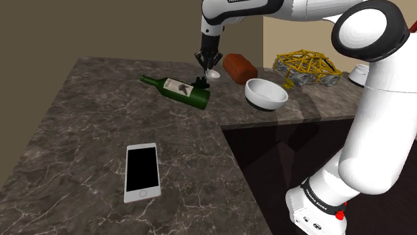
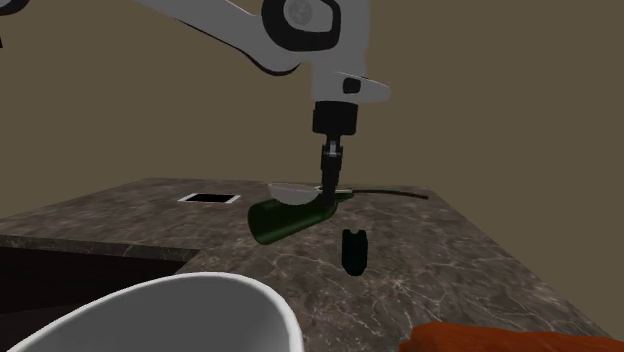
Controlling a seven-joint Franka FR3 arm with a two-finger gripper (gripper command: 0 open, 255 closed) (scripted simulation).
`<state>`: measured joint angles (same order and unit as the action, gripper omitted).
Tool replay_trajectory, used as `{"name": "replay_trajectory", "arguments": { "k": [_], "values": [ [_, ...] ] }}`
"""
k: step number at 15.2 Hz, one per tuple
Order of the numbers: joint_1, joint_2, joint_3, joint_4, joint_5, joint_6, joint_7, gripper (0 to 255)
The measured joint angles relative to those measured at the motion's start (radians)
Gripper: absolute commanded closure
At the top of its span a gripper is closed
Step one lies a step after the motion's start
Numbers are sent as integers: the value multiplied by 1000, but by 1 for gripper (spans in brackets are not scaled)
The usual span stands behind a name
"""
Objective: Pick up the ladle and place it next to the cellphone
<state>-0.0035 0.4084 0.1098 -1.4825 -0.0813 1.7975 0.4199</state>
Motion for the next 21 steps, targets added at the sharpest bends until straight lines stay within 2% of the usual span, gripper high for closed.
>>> {"name": "replay_trajectory", "arguments": {
  "k": [10,21],
  "values": [
    [100,-192,69,-274,21,77,170,255],
    [229,-292,172,-415,50,115,396,255]
  ]
}}
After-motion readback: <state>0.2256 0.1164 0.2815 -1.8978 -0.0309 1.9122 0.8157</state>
